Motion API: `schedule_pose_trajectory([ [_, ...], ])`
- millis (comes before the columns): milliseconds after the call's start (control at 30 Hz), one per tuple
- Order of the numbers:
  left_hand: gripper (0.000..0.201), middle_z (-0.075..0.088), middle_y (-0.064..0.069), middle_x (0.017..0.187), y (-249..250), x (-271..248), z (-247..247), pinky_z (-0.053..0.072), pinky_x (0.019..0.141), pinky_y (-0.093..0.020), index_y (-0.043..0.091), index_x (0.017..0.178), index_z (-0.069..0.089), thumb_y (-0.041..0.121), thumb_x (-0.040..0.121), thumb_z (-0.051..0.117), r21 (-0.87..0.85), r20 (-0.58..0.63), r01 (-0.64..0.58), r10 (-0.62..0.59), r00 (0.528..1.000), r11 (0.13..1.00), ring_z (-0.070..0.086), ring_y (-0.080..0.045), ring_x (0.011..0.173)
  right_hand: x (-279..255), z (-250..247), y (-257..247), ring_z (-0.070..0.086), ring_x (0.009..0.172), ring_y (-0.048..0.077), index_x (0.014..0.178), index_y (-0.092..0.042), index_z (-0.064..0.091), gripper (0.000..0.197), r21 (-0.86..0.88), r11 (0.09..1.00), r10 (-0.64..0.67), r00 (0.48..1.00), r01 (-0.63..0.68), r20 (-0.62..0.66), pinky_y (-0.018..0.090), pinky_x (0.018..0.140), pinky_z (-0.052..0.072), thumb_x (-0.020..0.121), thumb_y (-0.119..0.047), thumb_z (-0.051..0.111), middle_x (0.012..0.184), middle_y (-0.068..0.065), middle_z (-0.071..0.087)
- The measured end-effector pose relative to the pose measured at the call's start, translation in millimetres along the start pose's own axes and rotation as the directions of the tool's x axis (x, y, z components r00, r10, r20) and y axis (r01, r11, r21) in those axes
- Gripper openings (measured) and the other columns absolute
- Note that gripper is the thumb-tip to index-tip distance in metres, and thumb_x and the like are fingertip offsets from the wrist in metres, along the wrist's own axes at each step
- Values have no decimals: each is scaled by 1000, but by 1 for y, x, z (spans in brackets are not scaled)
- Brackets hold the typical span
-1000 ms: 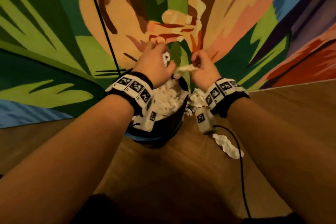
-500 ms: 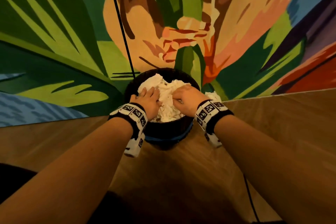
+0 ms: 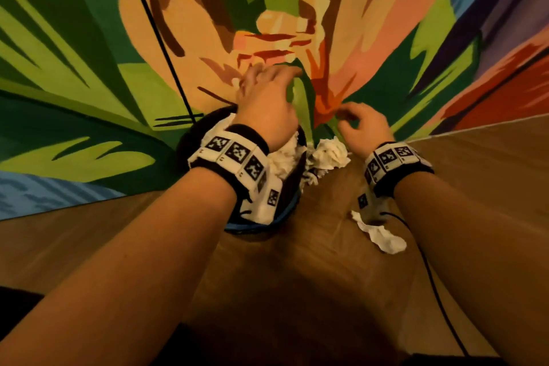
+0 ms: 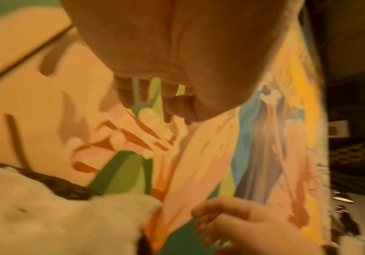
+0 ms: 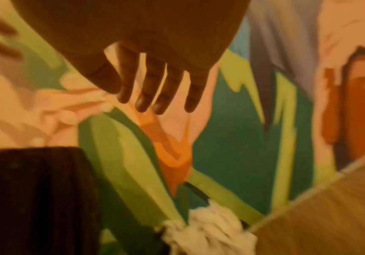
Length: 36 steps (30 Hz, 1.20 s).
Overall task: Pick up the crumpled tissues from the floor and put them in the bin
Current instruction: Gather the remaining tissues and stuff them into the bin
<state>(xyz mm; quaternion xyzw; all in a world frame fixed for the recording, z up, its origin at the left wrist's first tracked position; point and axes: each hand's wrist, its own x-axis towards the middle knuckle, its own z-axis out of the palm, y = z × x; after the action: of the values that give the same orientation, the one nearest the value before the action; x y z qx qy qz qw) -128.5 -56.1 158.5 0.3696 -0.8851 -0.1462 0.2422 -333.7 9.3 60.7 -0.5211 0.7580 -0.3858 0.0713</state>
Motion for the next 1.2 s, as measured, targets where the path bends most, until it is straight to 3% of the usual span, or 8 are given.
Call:
schedule_pose_trajectory([
  [133,50,54,2,129,43,-12,47,34,104,-37,26,125,56,5,81,47,-67,58,-203,207,977,977,39,-26,120,-24,11,73,59,106,30,120,-24,65,35,-189,961,228,966,-203,121,28,87,40,85,-21,60,112,9,61],
  [233,43,54,-1,127,57,-30,96,36,105,-39,23,124,57,6,85,49,-143,254,-221,252,934,965,44,-24,118,-57,33,119,52,121,32,132,-31,56,40,-364,869,448,846,-335,290,36,99,41,92,-29,57,135,11,54],
  [367,38,50,0,132,46,-48,156,39,107,-42,25,126,55,14,90,49,-111,538,-96,141,831,989,45,-23,123,-107,50,161,50,125,31,140,-43,43,53,-462,776,617,671,-430,411,37,100,43,89,-39,59,146,8,39],
  [533,33,44,1,130,11,-59,213,46,100,-44,23,123,55,18,91,49,6,720,29,-24,693,1000,53,-27,115,-136,68,180,50,125,31,147,-36,37,62,-499,778,623,574,-382,531,37,103,44,90,-34,61,147,7,38],
  [733,48,13,1,156,-3,-31,256,42,106,-43,23,138,45,19,90,55,-33,617,274,-196,762,961,45,-29,129,-143,96,190,50,118,30,135,-26,47,57,-491,759,642,616,-428,456,29,89,41,83,-21,70,136,11,44],
  [867,54,-13,5,160,-5,-14,275,46,91,-31,25,142,41,17,91,56,-64,569,390,-287,771,919,52,-29,122,-131,100,195,60,93,22,111,-36,55,28,-412,722,690,530,-556,494,28,69,49,86,-34,66,118,3,57],
  [1000,66,-29,2,158,-6,-6,292,43,73,-26,27,149,31,17,90,58,-32,558,392,-309,770,919,61,-28,108,-91,91,198,62,103,23,122,-32,60,33,-260,700,713,633,-665,303,31,76,48,90,-40,57,120,4,64],
  [1200,68,-9,-11,160,-23,12,312,41,106,-39,2,151,21,12,92,55,-1,537,465,-392,747,885,44,-34,131,-13,73,198,55,88,12,115,-22,63,42,-178,762,647,738,-623,191,27,72,45,82,-49,66,101,-6,56],
])
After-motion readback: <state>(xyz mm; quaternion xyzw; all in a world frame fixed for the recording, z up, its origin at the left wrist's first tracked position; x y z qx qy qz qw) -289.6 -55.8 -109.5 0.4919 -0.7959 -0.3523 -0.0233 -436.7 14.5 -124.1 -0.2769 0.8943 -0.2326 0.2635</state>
